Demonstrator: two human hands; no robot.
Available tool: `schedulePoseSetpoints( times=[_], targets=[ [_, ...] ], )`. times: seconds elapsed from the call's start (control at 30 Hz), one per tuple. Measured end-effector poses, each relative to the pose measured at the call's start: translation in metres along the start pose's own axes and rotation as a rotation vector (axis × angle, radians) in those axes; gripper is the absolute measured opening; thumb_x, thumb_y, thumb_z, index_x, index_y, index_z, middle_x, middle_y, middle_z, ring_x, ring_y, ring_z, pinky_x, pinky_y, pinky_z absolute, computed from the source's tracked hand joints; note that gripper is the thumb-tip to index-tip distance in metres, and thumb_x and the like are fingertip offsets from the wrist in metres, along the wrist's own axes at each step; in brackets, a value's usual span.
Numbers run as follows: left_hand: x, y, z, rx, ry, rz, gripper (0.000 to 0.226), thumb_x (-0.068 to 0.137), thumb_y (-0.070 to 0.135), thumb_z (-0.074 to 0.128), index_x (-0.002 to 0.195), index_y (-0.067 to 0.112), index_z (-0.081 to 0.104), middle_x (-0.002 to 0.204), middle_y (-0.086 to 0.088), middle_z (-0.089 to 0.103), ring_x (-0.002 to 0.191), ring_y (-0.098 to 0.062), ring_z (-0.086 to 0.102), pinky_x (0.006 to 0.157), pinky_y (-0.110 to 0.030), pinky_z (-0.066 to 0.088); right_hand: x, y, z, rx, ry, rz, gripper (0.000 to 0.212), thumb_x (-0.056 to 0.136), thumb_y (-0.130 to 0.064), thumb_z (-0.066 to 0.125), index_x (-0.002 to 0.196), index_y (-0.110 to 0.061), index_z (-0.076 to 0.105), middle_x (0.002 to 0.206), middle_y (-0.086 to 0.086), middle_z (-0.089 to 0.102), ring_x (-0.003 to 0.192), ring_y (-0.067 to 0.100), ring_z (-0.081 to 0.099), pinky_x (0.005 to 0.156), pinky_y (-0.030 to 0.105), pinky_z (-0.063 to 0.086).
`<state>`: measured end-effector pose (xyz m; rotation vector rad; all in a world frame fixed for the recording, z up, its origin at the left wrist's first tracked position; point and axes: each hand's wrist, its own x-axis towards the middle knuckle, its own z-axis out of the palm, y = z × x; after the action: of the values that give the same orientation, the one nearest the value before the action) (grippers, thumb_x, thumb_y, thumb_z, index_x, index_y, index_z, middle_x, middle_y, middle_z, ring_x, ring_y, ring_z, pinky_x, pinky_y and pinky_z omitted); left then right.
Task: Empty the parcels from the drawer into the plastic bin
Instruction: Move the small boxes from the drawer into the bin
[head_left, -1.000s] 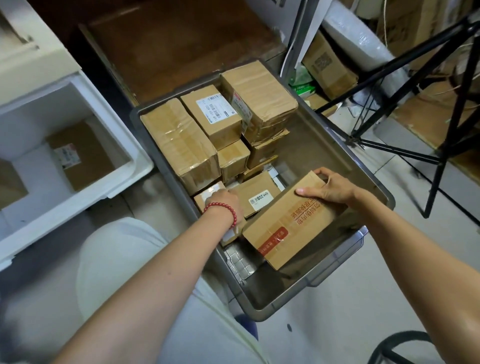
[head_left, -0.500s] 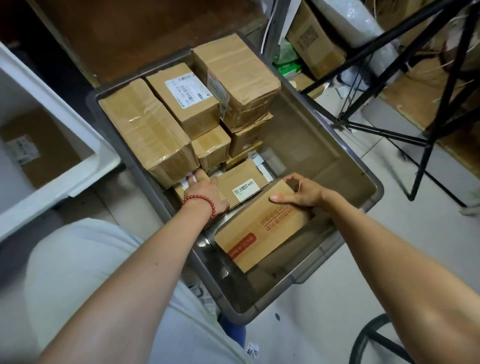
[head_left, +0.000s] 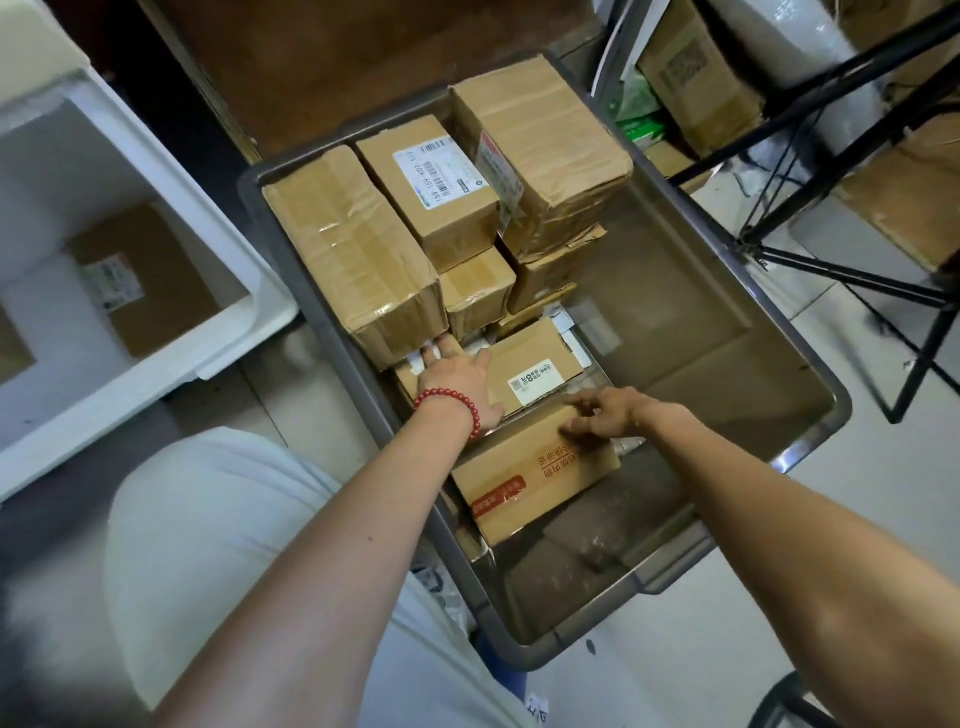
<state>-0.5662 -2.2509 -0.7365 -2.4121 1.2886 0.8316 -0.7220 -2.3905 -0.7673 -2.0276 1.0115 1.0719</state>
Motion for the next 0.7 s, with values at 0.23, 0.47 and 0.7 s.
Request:
schedulePoseSetpoints(
  times=[0.23,0.47,0.7],
  targets=[
    [-0.019,0.003,-0.015,0.242,-0.026,-0.029,0.079,0.083,0.061,0.053,0.143,0.018,0.025,0.145,-0.021,0.035,0.127,-0.035,0.043,0.1,-0.043,0.035,-0.011,-0.01,0.011,-0.372,-0.01,0.028,0.077,0.091,-0.063,0.044,0.153,-0.036,0.007,0.158,0.009,0.015,0.142,0.036,0.024,0.114,0.049,0.028],
    [-0.049,0.009,-0.035,0.151,0.223,0.16,0.05,0.094,0.042,0.044,0.137,0.016,0.043,0.13,-0.007,0.054,0.119,-0.027,0.051,0.097,-0.043,0.036,-0.012,-0.034,0.037,-0.434,-0.118,-0.015,0.066,0.094,-0.062,0.037,0.152,-0.038,0.016,0.161,0.005,0.005,0.145,0.036,0.017,0.116,0.054,0.022],
    [-0.07,0.003,-0.049,0.174,0.374,0.182,0.047,0.093,0.048,0.042,0.131,0.02,0.048,0.127,-0.005,0.057,0.12,-0.026,0.048,0.097,-0.045,0.035,-0.064,-0.019,0.003,-0.377,0.366,-0.111,0.065,0.092,-0.066,0.033,0.15,-0.038,0.025,0.157,0.002,0.027,0.139,0.028,0.034,0.11,0.047,0.029]
  ],
)
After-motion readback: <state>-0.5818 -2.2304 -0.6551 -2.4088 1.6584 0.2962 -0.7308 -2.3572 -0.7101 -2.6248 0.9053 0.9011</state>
